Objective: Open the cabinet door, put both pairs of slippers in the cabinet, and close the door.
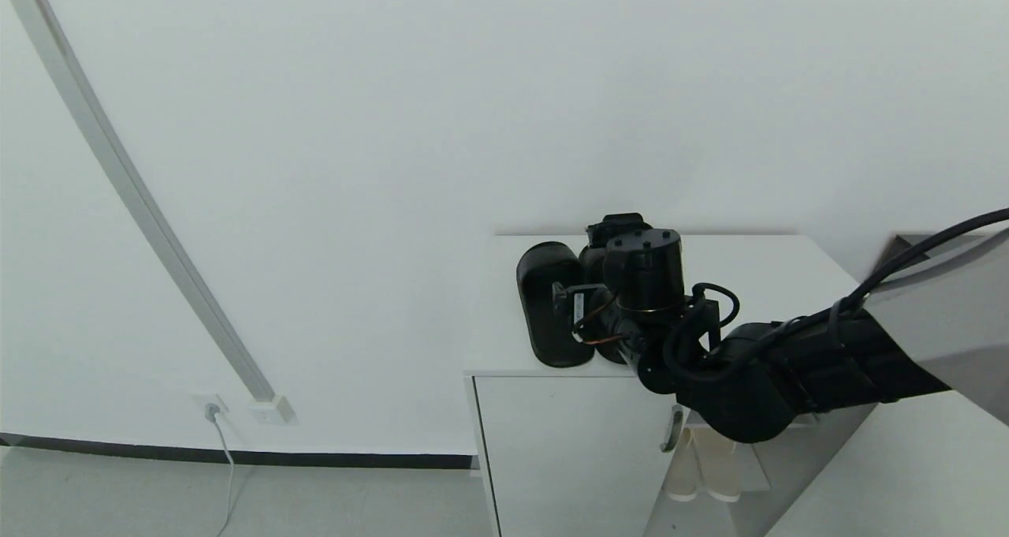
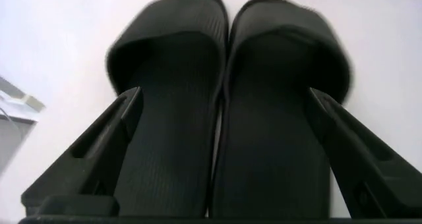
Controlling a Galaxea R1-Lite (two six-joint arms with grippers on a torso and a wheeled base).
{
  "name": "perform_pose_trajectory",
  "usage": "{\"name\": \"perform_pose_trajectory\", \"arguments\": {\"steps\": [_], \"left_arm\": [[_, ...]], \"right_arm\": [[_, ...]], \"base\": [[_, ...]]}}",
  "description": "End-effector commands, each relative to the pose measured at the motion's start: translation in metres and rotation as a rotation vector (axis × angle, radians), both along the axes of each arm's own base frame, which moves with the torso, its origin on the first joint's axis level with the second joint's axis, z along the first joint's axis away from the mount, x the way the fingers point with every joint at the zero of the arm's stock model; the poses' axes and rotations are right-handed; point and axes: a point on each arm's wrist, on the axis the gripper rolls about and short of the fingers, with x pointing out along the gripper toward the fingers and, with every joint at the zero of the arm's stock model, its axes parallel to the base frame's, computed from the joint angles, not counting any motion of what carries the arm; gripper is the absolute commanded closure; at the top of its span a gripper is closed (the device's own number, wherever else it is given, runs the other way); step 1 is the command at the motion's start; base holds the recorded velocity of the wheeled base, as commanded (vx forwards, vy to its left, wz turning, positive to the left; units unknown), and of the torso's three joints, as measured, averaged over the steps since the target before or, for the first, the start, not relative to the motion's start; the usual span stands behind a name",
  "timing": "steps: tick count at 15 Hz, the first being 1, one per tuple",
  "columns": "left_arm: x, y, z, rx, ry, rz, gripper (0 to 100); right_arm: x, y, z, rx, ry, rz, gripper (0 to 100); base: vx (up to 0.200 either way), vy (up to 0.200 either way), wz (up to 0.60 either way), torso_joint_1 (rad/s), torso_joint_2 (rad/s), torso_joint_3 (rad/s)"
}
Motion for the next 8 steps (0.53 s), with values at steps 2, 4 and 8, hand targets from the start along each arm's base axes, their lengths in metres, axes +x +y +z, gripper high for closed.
{"name": "perform_pose_trajectory", "arguments": {"steps": [2, 4, 8], "left_arm": [[0.000, 0.000, 0.000, 0.001, -0.001, 0.002, 100], [0.000, 0.000, 0.000, 0.001, -0.001, 0.000, 100], [0.000, 0.000, 0.000, 0.001, -0.001, -0.002, 100]], "right_arm": [[0.014, 0.000, -0.014, -0.014, 0.017, -0.021, 0], [0.022, 0.002, -0.018, -0.003, 0.003, -0.031, 0], [0.045, 0.003, -0.029, -0.006, -0.002, -0.053, 0]], "base": [[0.000, 0.000, 0.00, 0.000, 0.00, 0.000], [0.000, 0.000, 0.00, 0.000, 0.00, 0.000], [0.000, 0.000, 0.00, 0.000, 0.00, 0.000]]}}
